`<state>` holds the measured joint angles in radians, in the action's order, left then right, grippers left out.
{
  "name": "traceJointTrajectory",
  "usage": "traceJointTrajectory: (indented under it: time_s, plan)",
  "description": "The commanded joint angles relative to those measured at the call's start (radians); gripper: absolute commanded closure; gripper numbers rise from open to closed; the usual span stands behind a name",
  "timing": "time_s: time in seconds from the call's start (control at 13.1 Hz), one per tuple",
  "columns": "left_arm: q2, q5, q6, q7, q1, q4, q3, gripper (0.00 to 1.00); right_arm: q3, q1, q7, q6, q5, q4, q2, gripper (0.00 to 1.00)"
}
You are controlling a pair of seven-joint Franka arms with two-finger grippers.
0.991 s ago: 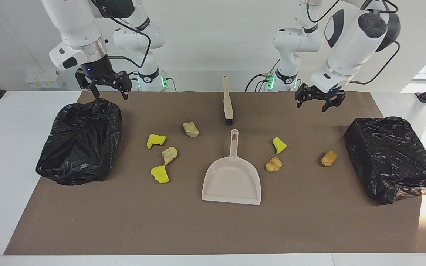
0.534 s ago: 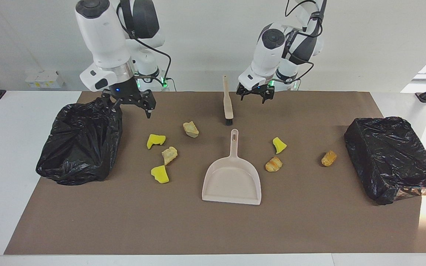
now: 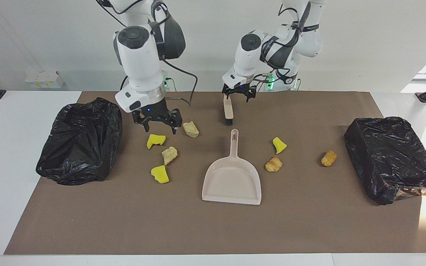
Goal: Sweep and dump trash in bin
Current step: 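Grasp the pink dustpan handle with the right gripper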
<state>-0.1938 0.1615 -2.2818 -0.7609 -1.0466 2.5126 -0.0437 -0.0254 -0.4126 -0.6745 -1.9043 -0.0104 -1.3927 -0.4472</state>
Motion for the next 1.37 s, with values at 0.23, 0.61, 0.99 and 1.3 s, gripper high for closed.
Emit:
traceJointTrajectory:
  time_s: [0.23, 0.61, 0.99, 1.3]
  plan:
    - [-0.078, 0.01, -0.116, -0.066, -0.038, 0.134, 0.018, 0.26, 0.004, -0.137, -0.106, -0.097, -0.003, 0.146, -0.211, 0.0]
    - [-0.07, 0.012, -0.12, -0.067, -0.029, 0.13, 0.018, 0.49, 0.002, -0.19, -0.071, -0.192, -0.02, 0.098, -0.234, 0.0]
    - [-0.079, 0.012, -0.073, -0.066, -0.02, 0.12, 0.024, 1.0, -0.004, -0.193, -0.054, -0.257, -0.008, 0.0, -0.197, 0.0]
    - [-0.139, 0.006, 0.094, -0.064, 0.049, 0.058, 0.03, 1.0, -0.004, -0.192, -0.068, -0.254, -0.006, 0.004, -0.199, 0.52]
